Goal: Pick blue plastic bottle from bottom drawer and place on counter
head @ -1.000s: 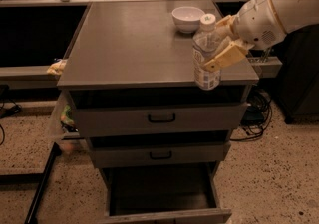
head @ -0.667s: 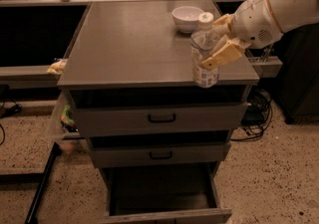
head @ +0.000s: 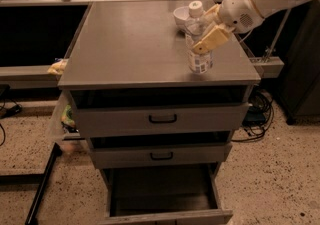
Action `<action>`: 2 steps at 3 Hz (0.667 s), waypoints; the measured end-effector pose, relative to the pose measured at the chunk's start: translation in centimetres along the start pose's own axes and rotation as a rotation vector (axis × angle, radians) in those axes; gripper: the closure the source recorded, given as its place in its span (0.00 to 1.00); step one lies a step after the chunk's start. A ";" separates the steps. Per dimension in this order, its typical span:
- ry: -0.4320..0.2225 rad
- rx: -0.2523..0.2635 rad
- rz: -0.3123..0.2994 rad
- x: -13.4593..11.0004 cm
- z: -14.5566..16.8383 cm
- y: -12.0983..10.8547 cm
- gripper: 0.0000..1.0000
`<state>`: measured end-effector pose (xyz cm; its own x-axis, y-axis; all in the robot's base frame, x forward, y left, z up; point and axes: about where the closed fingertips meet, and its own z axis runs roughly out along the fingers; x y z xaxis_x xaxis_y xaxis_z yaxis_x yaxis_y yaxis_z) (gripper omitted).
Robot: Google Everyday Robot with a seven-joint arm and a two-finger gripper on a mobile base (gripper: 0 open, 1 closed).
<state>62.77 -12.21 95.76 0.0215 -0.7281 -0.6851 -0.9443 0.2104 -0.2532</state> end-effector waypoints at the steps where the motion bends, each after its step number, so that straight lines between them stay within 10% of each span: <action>1: 0.010 0.017 0.029 0.4 1.4 -3.1 1.00; 2: 0.003 0.033 0.056 0.8 2.7 -5.1 1.00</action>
Offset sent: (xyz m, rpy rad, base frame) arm 0.0863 -0.0047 -0.0134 0.0363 0.0122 -0.1046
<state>68.51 -12.10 94.60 -0.0323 -0.7161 -0.6972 -0.9326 0.2725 -0.2367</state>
